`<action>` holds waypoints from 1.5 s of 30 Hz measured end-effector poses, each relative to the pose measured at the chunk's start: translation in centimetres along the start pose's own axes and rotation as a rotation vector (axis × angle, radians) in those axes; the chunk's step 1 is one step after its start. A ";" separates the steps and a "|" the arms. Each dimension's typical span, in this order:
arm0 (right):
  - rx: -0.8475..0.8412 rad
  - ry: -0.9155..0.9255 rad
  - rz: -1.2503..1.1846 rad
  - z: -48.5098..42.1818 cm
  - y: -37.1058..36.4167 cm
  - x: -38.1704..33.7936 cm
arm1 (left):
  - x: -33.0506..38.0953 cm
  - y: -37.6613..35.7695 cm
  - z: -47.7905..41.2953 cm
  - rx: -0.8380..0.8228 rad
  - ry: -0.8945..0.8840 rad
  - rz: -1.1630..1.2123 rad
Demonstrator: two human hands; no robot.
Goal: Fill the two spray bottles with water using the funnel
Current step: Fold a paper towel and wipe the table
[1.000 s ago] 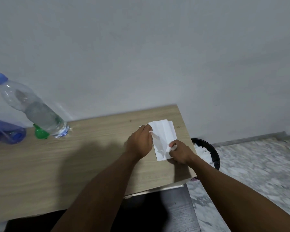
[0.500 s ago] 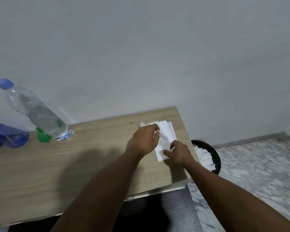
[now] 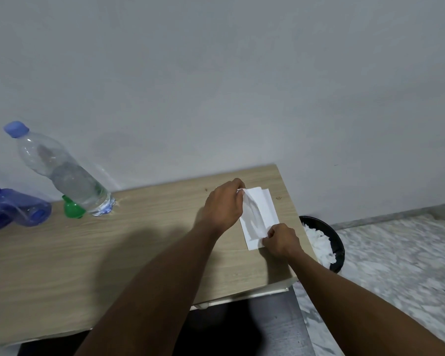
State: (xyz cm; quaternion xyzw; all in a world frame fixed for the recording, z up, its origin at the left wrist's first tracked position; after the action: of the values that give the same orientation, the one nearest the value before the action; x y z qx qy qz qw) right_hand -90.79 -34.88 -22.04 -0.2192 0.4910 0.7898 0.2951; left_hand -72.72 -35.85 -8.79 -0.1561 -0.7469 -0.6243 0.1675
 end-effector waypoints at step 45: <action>-0.012 0.393 0.324 3.6 -1.5 -2.4 | -4.3 2.8 3.5 0.054 0.032 -0.104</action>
State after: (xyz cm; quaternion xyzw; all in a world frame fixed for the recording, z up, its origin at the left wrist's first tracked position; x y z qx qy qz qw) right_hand -88.26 -31.76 -19.98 -0.2888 0.5629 0.7720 0.0620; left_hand -67.81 -32.03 -8.86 -0.1023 -0.7679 -0.6140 0.1509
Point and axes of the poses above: each hand's wrist, its own z-axis away from the middle knuckle, its own y-axis out of the back of the hand, x = y × z, the point moved 8 cm from there along -z, towards the middle knuckle, and after that the axes turned 8 degrees about -z, right-handed, at the moved point
